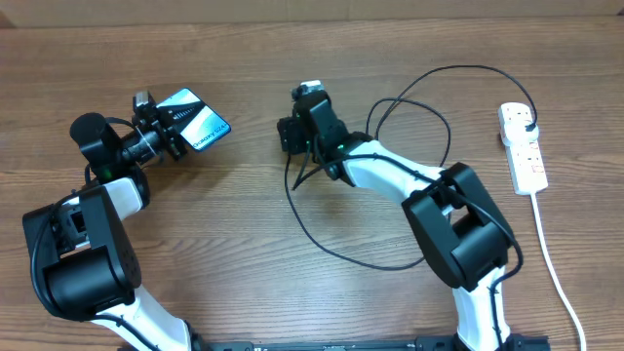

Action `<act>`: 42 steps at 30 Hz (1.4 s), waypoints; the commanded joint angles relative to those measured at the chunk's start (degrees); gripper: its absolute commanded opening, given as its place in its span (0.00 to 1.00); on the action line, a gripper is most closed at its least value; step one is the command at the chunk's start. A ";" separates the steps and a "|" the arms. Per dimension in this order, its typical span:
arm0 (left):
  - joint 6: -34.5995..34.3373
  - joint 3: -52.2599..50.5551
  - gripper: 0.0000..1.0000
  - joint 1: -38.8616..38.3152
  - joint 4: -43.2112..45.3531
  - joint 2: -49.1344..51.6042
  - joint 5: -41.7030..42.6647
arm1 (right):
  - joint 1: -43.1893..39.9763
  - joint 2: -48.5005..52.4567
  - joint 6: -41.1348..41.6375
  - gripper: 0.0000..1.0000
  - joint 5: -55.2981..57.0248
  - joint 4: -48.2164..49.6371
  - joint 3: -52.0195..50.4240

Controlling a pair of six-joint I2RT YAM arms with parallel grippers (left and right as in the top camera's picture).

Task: Plug charger to phone and switch on socket
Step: 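Lower the right gripper over the USB-C cable plug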

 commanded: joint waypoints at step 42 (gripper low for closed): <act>1.07 1.70 0.04 0.24 0.44 -0.15 1.46 | 0.76 12.48 -2.93 0.34 10.25 3.52 7.32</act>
